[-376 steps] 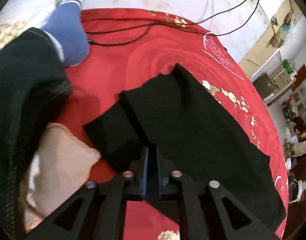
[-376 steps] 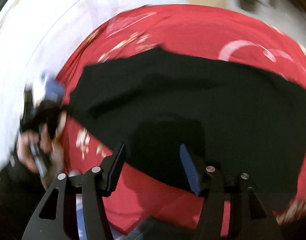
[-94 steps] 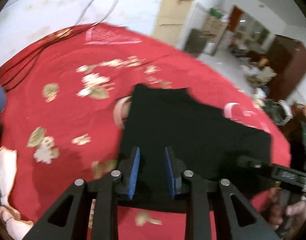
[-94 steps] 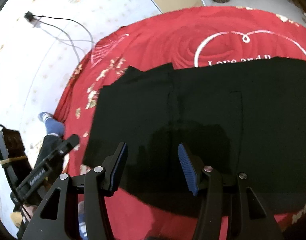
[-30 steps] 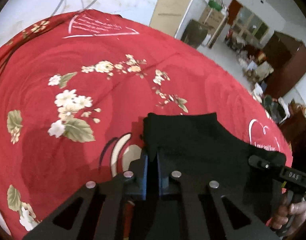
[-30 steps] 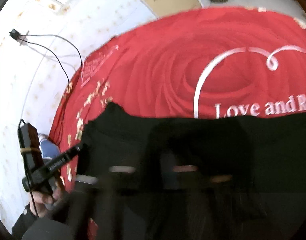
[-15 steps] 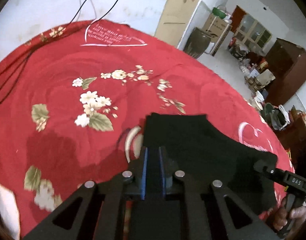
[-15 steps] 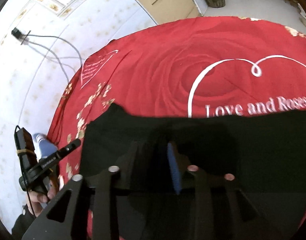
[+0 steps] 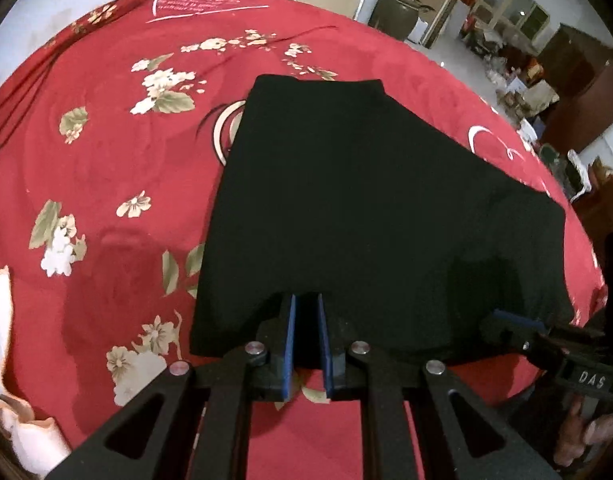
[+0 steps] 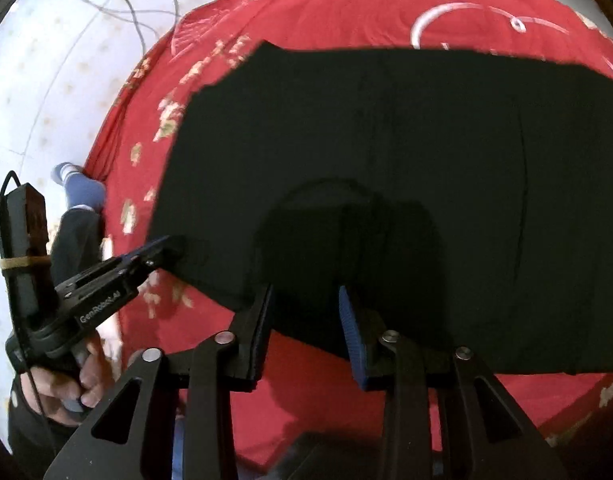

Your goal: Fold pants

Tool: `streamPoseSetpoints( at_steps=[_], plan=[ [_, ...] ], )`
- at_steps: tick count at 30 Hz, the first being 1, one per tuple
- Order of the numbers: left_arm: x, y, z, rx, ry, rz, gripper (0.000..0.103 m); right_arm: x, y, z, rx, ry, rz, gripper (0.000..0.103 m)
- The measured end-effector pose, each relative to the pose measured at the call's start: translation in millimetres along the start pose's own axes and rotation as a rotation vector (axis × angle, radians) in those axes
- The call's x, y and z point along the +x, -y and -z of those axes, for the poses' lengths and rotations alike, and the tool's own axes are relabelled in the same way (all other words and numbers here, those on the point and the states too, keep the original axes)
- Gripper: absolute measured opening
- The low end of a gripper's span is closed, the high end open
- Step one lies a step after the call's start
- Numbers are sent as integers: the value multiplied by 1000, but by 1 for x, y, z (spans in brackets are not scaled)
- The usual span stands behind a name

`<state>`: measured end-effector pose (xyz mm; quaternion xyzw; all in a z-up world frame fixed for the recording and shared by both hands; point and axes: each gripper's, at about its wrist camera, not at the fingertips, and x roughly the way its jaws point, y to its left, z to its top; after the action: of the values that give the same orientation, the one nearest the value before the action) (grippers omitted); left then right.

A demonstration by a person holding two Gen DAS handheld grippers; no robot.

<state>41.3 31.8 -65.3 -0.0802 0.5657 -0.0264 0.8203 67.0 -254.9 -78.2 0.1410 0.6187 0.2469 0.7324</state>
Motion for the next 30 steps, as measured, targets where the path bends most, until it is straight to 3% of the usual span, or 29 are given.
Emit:
streamPoseSetpoints(
  at_steps=[5,11,18,23,27,30],
  plan=[
    [-10,7,6,18,27,-28,15,-4,-3,6,-20,17,18,28],
    [-40,39,21,97,120,-26,16,-37,-8,16,-33,127,25,30],
    [-64,68,39,167,200,-32,16,-71,-10,41,-77,226,101,31],
    [-72,78,45,188,234,-36,16,-75,-8,54,-81,226,116,31],
    [-72,79,46,188,248,-34,27,-77,-8,55,-87,234,114,31],
    [-69,78,46,184,246,-30,27,-74,-7,56,-91,230,115,31]
  ],
)
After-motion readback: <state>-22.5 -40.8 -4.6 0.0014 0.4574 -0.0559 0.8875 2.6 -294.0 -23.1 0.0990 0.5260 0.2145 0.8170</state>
